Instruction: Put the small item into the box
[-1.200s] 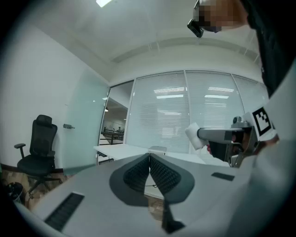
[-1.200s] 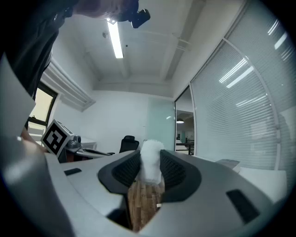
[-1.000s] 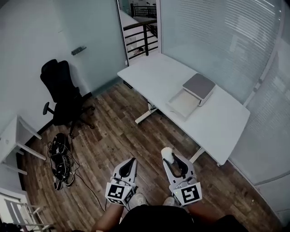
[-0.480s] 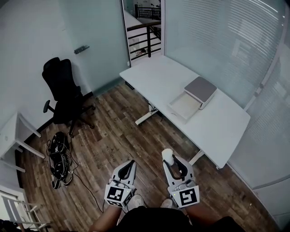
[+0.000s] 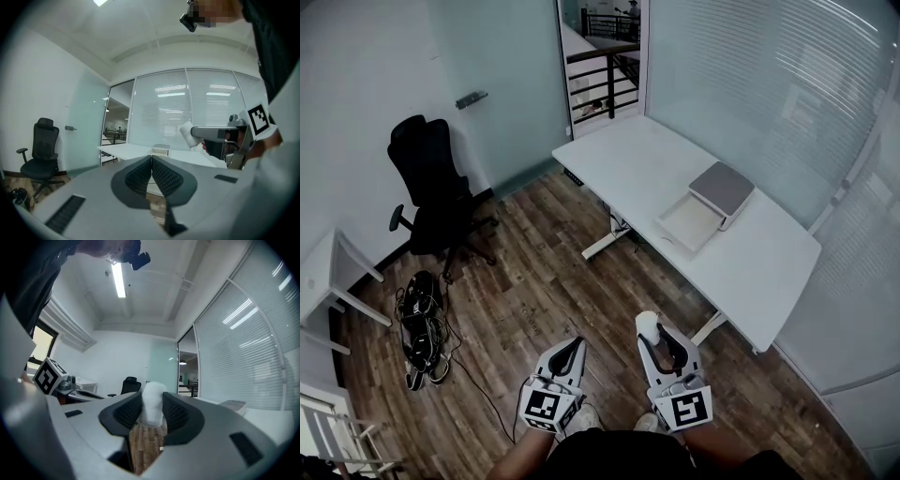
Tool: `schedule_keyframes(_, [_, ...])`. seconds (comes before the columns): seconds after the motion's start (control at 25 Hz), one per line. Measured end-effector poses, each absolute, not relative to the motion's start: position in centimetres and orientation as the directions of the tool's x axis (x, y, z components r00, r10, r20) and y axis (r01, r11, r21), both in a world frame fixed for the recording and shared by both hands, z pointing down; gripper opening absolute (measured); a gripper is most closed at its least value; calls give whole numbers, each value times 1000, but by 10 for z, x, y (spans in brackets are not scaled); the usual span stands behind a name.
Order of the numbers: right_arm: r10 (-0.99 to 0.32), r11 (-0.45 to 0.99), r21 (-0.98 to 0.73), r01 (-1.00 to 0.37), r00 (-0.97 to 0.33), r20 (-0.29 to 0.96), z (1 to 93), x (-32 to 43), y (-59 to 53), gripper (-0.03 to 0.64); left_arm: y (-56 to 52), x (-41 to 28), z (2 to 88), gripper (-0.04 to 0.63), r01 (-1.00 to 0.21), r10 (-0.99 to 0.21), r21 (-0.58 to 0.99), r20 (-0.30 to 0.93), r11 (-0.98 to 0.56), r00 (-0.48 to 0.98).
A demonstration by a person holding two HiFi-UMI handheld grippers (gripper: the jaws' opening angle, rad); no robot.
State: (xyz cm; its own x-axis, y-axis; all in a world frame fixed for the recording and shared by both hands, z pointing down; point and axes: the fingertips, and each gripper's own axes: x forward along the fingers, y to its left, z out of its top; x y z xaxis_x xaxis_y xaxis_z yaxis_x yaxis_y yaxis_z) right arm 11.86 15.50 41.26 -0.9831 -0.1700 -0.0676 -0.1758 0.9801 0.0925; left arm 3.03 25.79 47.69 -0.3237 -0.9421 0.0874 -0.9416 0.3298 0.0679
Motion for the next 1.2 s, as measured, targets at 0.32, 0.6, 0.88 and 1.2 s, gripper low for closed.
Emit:
schedule_keyframes(0.32, [-202, 974, 90, -208, -977, -69, 414, 80, 168, 147, 280, -4, 493, 12, -943, -943, 85, 120, 321, -310])
schedule_keyframes(0.6, [-255, 960, 109, -259, -966, -54, 421, 58, 177, 149, 290, -37, 490, 11, -958, -954, 38, 109, 285, -279])
schedule_keyframes(0.88, [-289, 947, 139, -290, -957, -28, 423, 42, 163, 149, 281, -55, 504, 12, -961, -956, 65, 137, 270, -260])
schedule_keyframes(1.2, [-277, 949, 136, -283, -959, -62, 420, -3, 106, 149, 226, -95, 497, 12, -962, -958, 70, 139, 263, -252])
